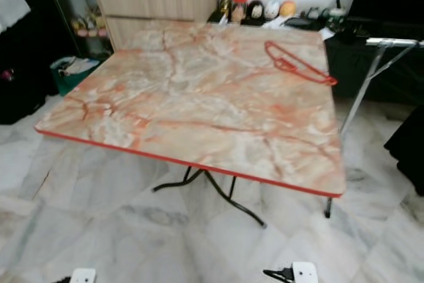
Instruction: Hang hanger
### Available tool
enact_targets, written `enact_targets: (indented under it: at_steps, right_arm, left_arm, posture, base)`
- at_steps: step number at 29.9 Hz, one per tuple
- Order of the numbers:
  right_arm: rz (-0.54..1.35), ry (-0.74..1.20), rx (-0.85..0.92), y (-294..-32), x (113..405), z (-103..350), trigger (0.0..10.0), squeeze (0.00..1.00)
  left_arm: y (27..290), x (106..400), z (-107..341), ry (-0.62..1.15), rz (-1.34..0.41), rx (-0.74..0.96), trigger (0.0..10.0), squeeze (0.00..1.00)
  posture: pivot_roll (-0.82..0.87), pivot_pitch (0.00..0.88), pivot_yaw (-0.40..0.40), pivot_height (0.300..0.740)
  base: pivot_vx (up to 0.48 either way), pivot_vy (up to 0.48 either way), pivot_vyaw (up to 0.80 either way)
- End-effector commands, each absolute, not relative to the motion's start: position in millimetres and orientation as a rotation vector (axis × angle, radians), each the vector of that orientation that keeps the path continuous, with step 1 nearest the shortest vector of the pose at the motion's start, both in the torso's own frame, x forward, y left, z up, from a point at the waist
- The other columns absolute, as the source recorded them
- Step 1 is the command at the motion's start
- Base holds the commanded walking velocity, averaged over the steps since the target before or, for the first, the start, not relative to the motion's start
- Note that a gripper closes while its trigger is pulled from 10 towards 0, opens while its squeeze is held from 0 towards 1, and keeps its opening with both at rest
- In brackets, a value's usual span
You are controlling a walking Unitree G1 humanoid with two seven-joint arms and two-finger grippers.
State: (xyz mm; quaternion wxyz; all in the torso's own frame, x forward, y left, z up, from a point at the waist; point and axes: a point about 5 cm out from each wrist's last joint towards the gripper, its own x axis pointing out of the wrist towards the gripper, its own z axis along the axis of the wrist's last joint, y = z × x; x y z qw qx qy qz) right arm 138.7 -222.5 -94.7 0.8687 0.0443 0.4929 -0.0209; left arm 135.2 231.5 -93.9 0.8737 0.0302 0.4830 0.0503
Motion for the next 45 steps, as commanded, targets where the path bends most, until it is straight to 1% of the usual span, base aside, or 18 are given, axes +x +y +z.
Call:
enact_targets:
  at_steps: [1, 4, 6, 9, 43, 45]
  right_arm:
    - [-0.064, 1.021, 0.103, -224.8, 138.3, -94.2, 10.0, 0.00]
    - [-0.065, 1.027, 0.103, -224.2, 138.0, -94.6, 10.0, 0.00]
    - [-0.065, 1.035, 0.102, -224.1, 137.4, -95.0, 10.0, 0.00]
    - [-0.063, 1.038, 0.101, -223.7, 137.3, -95.2, 10.0, 0.00]
    - [-0.075, 1.019, 0.090, -225.6, 136.1, -94.8, 10.0, 0.00]
    - [-0.075, 1.017, 0.091, -225.5, 136.3, -94.7, 10.0, 0.00]
  left_arm:
    - [231.5, 132.5, -95.2, 1.028, 0.106, 0.058, 10.0, 0.00]
    - [234.4, 133.5, -94.1, 1.022, 0.112, 0.064, 10.0, 0.00]
    - [238.2, 133.9, -93.0, 1.018, 0.136, 0.051, 10.0, 0.00]
    - [238.7, 133.9, -92.9, 1.022, 0.127, 0.061, 10.0, 0.00]
    - [234.2, 132.2, -94.6, 1.026, 0.114, 0.060, 10.0, 0.00]
    - [234.6, 132.2, -94.6, 1.028, 0.116, 0.060, 10.0, 0.00]
  posture:
    - [-0.02, 0.000, 0.023, 0.740]
    - [-0.02, 0.000, 0.024, 0.740]
    - [-0.02, 0.000, 0.024, 0.740]
    - [-0.01, 0.000, 0.024, 0.740]
    - [-0.02, 0.000, 0.019, 0.740]
    - [-0.02, 0.000, 0.018, 0.740]
  base:
    - [0.000, -0.480, 0.00]
    - [0.000, -0.480, 0.00]
    - [0.000, -0.480, -0.63]
    - [0.000, -0.480, -0.76]
    - [0.000, -0.480, 0.00]
    - [0.000, 0.000, 0.00]
